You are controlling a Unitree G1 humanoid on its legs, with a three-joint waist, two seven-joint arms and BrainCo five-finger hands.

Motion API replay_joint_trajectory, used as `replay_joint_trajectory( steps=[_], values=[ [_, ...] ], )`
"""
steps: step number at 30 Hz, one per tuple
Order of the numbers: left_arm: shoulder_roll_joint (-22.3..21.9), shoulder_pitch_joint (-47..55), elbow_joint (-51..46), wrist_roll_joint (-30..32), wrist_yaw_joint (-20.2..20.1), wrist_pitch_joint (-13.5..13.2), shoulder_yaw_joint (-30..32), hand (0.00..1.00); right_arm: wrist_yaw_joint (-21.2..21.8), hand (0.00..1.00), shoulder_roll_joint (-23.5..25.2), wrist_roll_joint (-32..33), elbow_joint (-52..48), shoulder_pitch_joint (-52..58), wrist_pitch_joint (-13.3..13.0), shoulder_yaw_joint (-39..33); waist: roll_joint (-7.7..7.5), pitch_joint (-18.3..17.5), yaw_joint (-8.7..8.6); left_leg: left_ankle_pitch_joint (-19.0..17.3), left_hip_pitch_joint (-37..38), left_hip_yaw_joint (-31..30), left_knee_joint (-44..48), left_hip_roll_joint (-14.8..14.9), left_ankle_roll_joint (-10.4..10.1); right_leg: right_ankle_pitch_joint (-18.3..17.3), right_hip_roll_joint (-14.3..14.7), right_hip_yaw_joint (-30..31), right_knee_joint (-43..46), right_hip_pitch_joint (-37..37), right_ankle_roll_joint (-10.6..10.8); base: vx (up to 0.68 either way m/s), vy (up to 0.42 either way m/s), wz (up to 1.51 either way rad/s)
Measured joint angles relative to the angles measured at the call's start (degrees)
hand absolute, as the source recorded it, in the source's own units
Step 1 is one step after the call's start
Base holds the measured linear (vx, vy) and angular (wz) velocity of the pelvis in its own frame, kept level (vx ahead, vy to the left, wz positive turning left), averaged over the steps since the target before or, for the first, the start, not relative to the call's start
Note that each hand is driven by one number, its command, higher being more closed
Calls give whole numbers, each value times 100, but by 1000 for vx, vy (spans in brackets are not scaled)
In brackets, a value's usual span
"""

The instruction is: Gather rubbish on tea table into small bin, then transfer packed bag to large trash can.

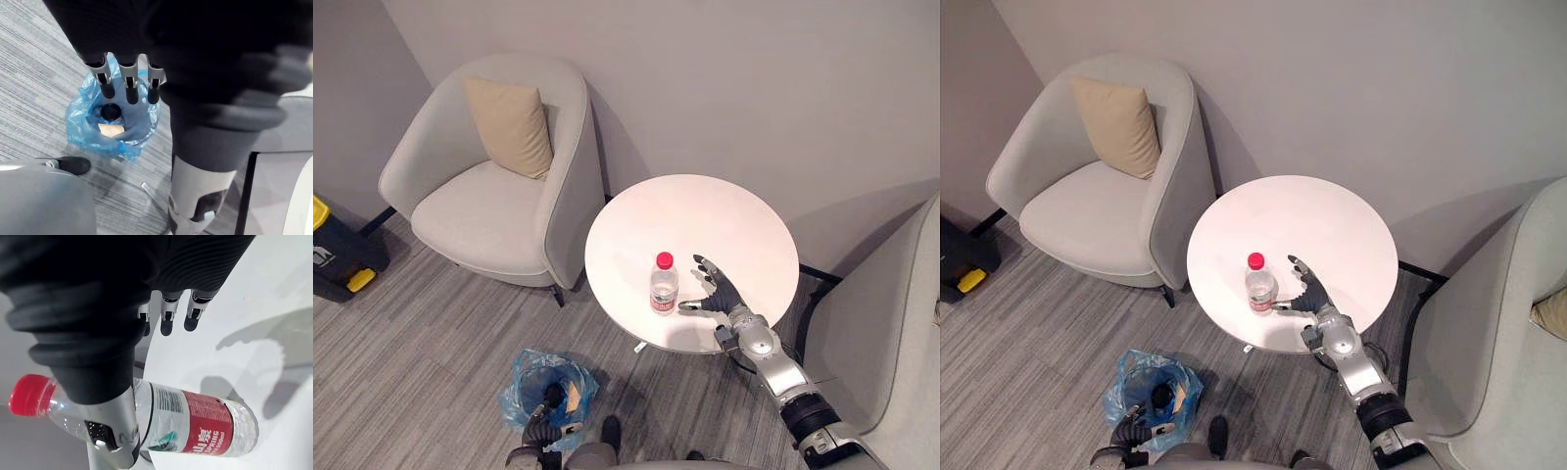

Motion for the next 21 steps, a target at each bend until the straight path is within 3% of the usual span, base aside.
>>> replay_joint_trajectory(
  steps=[16,17,21],
  values=[
    [-32,-7,-175,-71,4,-24,9,0,-141,0,332,0,931,-838,85,13,34,402,177,48,-320,-271,-1,-64,15,7,-26,-280,-103,-96,7,-7,-3,9],
    [-32,-7,-185,-77,5,-28,8,0,-156,100,336,0,931,-870,85,12,34,425,183,50,-323,-276,-1,-76,17,7,-37,-283,-105,-95,7,6,14,4],
    [-31,-9,-306,-113,9,-99,6,0,-258,100,336,3,937,-1115,84,6,38,584,193,73,-398,-332,0,-103,48,37,-53,-349,-144,-119,32,-18,11,9]
  ],
)
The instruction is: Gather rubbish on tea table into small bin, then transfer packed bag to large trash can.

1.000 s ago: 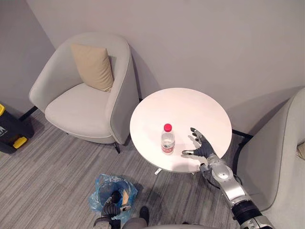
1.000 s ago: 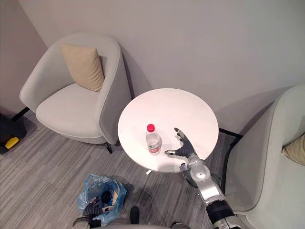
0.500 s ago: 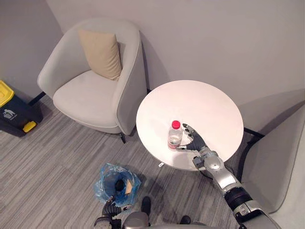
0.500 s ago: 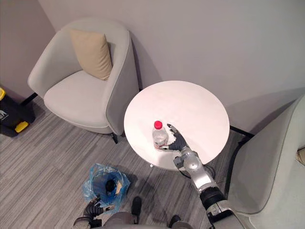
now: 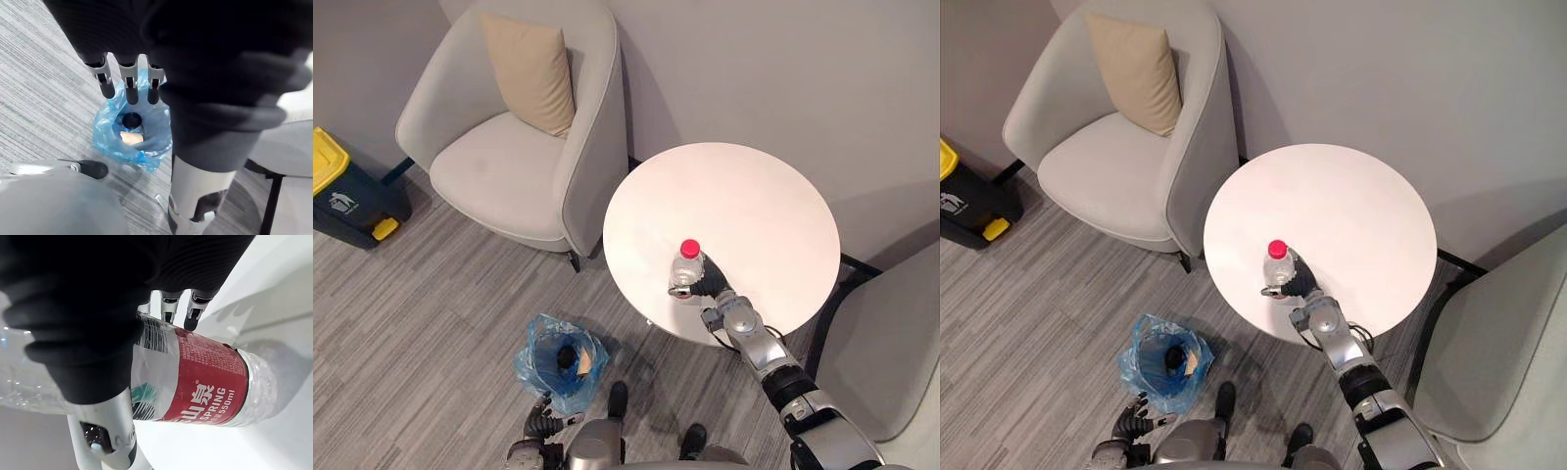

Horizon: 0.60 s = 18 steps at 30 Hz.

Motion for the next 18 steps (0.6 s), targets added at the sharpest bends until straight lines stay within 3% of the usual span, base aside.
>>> replay_joint_trajectory(
  steps=[5,13,18],
  values=[
    [-12,-2,-104,-62,5,-43,-3,0,-169,100,23,54,130,-267,20,-77,-1,136,129,15,-75,-87,2,-19,4,6,-7,-71,-8,-28,2,-32,4,9],
    [-15,-2,-116,-143,5,-41,9,0,-161,100,115,225,74,-265,49,-143,11,223,130,16,-144,-136,46,-61,5,7,-43,-61,-8,-57,3,-6,2,3],
    [-78,4,-235,-141,-3,-24,84,0,-146,100,96,237,-1302,472,31,-541,11,223,113,12,-86,-129,126,-94,5,6,-82,83,6,28,3,-27,7,0]
  ],
)
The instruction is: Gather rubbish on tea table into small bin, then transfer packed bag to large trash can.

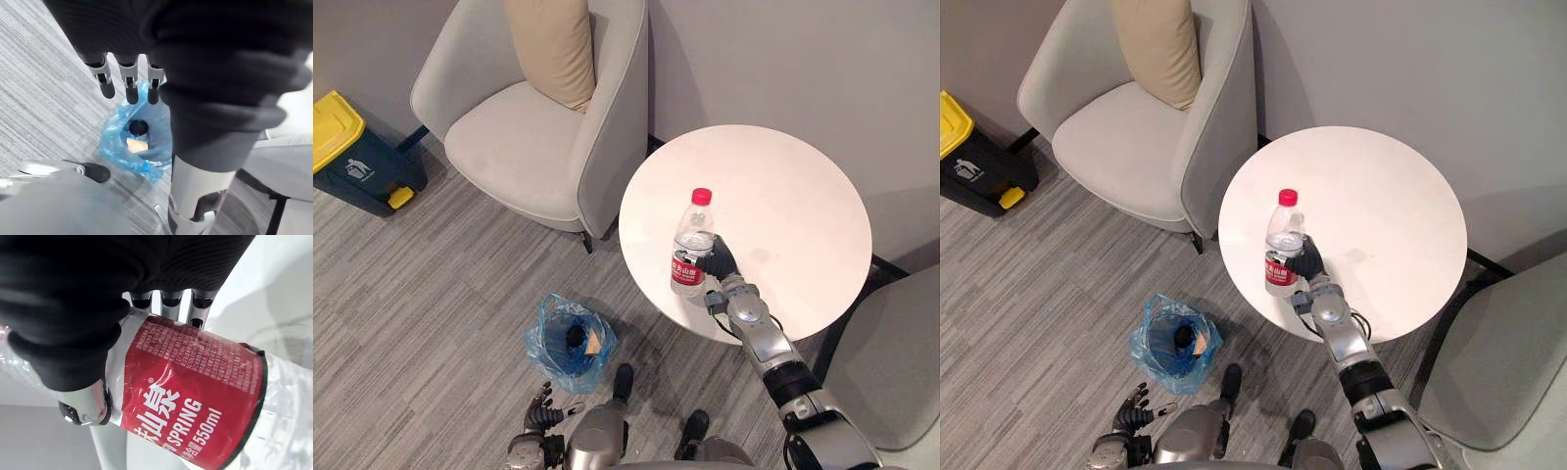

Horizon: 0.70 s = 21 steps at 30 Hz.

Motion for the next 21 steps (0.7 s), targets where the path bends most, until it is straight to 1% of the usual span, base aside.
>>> replay_joint_trajectory(
  steps=[3,5,8,10,14,16,17,19,21],
  values=[
    [-2,-4,-5,3,-4,21,1,0,20,100,15,1,-739,486,-14,-101,0,0,-33,-1,82,80,0,13,0,1,2,116,15,28,10,-72,2,-16],
    [-2,-4,-5,27,-5,54,4,0,32,100,15,4,-1014,753,-41,-190,1,-3,-63,-3,173,129,-2,24,-2,-2,1,171,50,80,15,-82,-2,-14],
    [2,-2,2,43,-13,70,17,0,41,100,9,1,-1449,1073,-70,-255,4,-11,-160,-4,232,203,-10,69,-2,12,17,268,75,82,38,-101,0,-16],
    [2,-2,2,47,-20,109,16,0,69,100,28,3,-1661,1289,-122,-293,11,-31,-165,-4,290,253,-18,90,-3,18,23,345,93,92,47,-90,-2,-18],
    [-32,24,28,90,-28,120,-1,0,235,100,128,4,-1988,1769,-191,-407,47,-321,-184,-4,365,309,-49,102,-3,18,42,410,116,108,47,-44,-10,-9],
    [-71,23,31,96,-30,121,-5,0,279,100,152,3,-2129,1907,-214,-410,80,-370,-216,-4,502,362,-91,105,-3,18,43,461,117,198,48,-34,-6,-11],
    [-94,37,39,96,-30,121,-7,0,284,100,173,-1,-2225,2013,-226,-412,91,-447,-245,-4,517,370,-98,104,-2,18,43,468,117,212,48,-38,-4,-5],
    [-104,38,69,96,-29,121,-9,0,285,100,244,-12,-2348,2135,-227,-435,96,-464,-320,-4,585,371,-98,105,-3,18,43,468,114,278,48,-44,-8,-2],
    [-111,38,152,95,-30,127,-21,0,286,100,311,-23,-2465,2291,-233,-460,107,-521,-342,-4,628,386,-96,108,-3,18,45,484,114,298,48,-50,-9,-3]
  ],
)
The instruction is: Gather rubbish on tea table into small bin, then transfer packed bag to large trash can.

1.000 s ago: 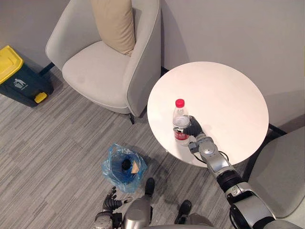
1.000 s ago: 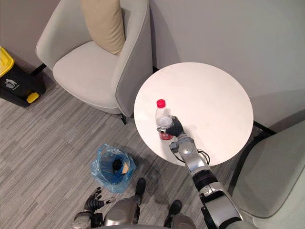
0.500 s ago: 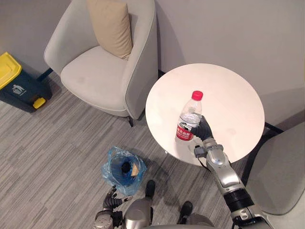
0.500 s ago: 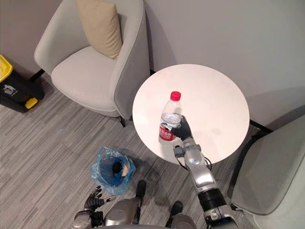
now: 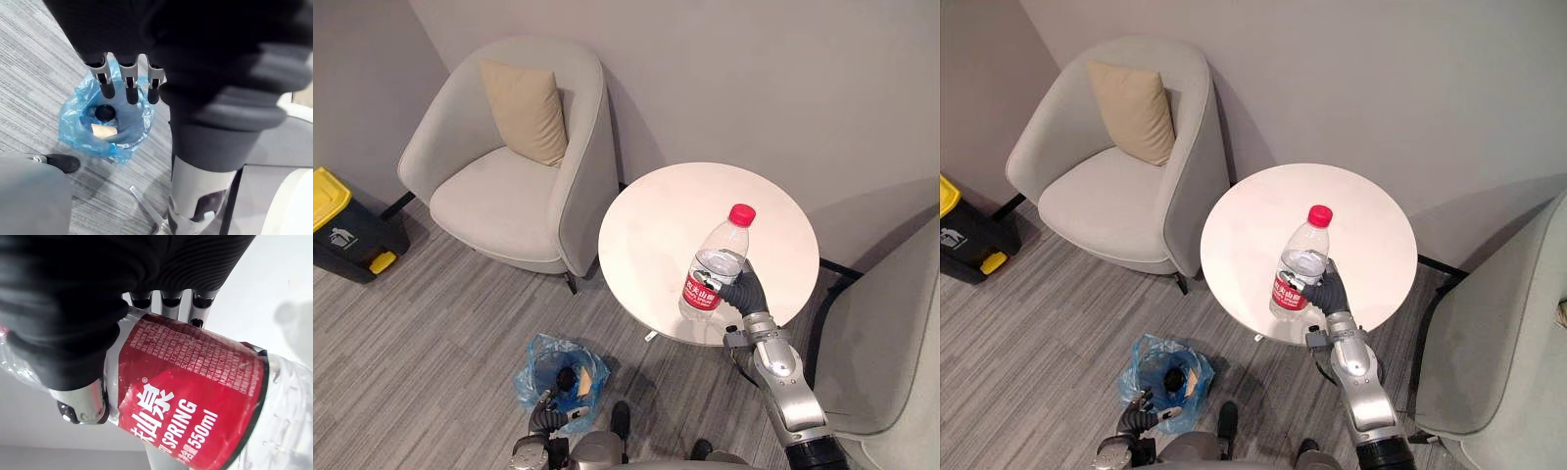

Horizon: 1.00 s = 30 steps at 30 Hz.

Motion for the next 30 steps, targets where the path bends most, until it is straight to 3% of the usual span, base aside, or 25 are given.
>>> replay_joint_trajectory(
  steps=[8,13,14,15,17,18,21,22,23,26,30],
  values=[
    [-4,24,113,0,-13,12,-10,0,116,100,18,-207,-92,285,0,22,44,-63,-3,-46,-43,-106,262,14,-16,-14,5,-62,90,122,10,-67,-10,6],
    [-15,84,180,5,-13,0,-79,0,46,100,-122,-239,-196,268,-76,45,226,-37,41,-56,-603,-359,781,-8,-15,-210,-78,-465,637,-203,-34,-106,-10,48],
    [-34,232,104,9,-14,-6,-158,0,-16,100,-201,-278,-206,218,-87,109,295,-83,44,-210,-748,-334,784,-6,77,-259,-58,-616,752,-273,-83,-140,-13,45],
    [0,231,119,39,-18,-7,-179,0,-36,100,-195,-356,-205,181,-98,111,260,-100,32,-613,-788,233,702,81,542,-224,-98,-679,626,-284,-116,-133,-24,57],
    [67,150,187,103,-52,-6,-183,0,-62,100,-200,-424,-198,68,-137,4,121,-116,-50,-889,-996,1155,1123,237,833,-89,-317,-989,444,-371,-171,-98,-6,89],
    [58,81,219,144,-84,-4,-192,0,-125,100,-274,-453,-171,-38,-130,-146,196,-149,-117,-899,-1163,1842,1900,546,818,-75,-427,-1300,573,-412,-199,-71,32,101],
    [48,70,219,302,-100,-10,-253,0,-321,100,-308,-491,-172,-47,-122,-434,246,-193,-294,-834,-830,2258,2024,594,681,-44,-542,-1741,532,-262,-136,-11,67,95],
    [18,77,221,337,-100,-8,-308,0,-393,100,-374,-523,-172,-54,-121,-510,293,-222,-353,-846,-614,2196,1613,573,333,-14,-534,-1917,514,-243,-86,28,144,84],
    [3,-4,214,334,-108,-28,-393,0,-410,100,-339,-579,-127,-89,-92,-582,304,-220,-352,-757,-435,2138,1169,475,117,27,-546,-2003,524,-256,-19,32,161,64],
    [99,-54,199,334,-103,-38,-400,0,-382,100,-182,-652,-102,-99,7,-445,83,-225,-251,-701,-299,2120,991,300,130,148,-641,-1960,407,-149,129,-12,154,14],
    [121,-47,233,338,-90,-24,-376,0,-368,100,-47,-671,-20,-102,9,-230,22,-276,-281,-836,-235,2036,994,53,307,191,-890,-1975,507,-84,289,-16,160,9]
  ],
)
